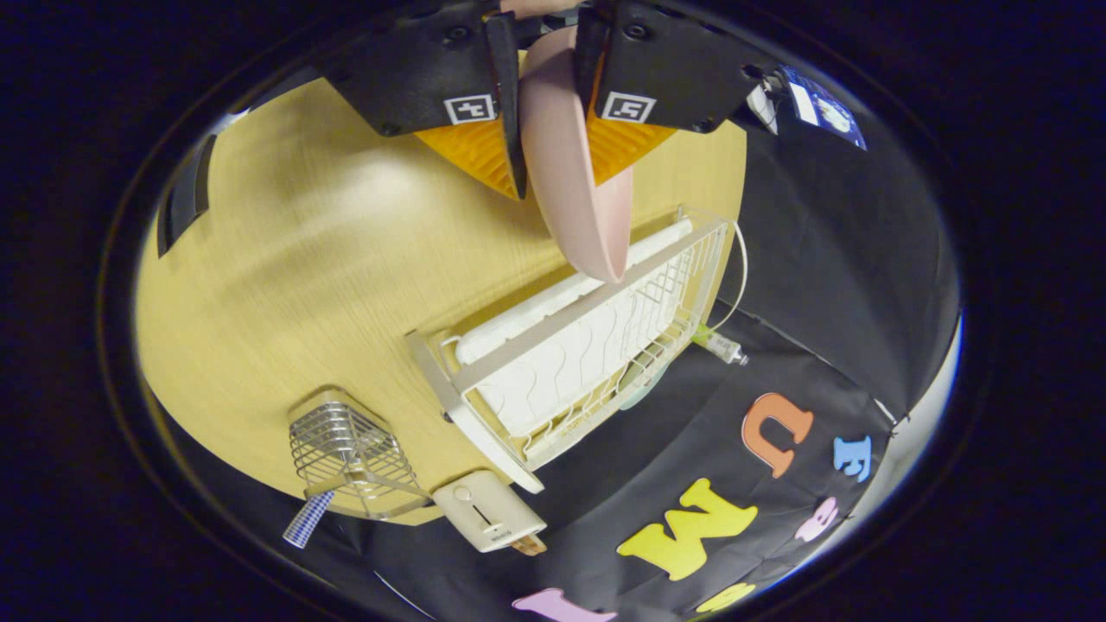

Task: Take the plate from the dish rack, then take the spoon from the basket and place it into the plate.

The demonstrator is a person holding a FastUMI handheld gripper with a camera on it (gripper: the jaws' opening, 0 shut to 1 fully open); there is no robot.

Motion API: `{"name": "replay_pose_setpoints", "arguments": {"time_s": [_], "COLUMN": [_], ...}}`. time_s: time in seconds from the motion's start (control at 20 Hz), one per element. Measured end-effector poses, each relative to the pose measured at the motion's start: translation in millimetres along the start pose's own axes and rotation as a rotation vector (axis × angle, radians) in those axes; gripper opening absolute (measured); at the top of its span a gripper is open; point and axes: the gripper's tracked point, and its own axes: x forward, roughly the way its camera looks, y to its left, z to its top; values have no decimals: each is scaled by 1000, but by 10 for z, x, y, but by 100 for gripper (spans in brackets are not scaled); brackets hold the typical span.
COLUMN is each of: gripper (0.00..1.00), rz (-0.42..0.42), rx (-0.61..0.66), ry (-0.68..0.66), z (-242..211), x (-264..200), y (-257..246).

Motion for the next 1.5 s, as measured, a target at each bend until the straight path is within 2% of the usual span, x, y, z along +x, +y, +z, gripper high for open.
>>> {"name": "replay_pose_setpoints", "arguments": {"time_s": [0.25,0.5,0.7,0.8,1.15,1.4,1.5], "gripper": [34,39,43,47,74,91,92], "rz": [34,14,4,-35,-232,-301,-330], "rx": [40,31,-7,-85,-402,-516,-540], "ry": [1,5,-44,-116,-470,-700,-758], "z": [30,48,152,225,603,737,826], "x": [17,58,12,-121,-928,-1472,-1578], "y": [-96,-217,-278,-347,-489,-691,-855]}}
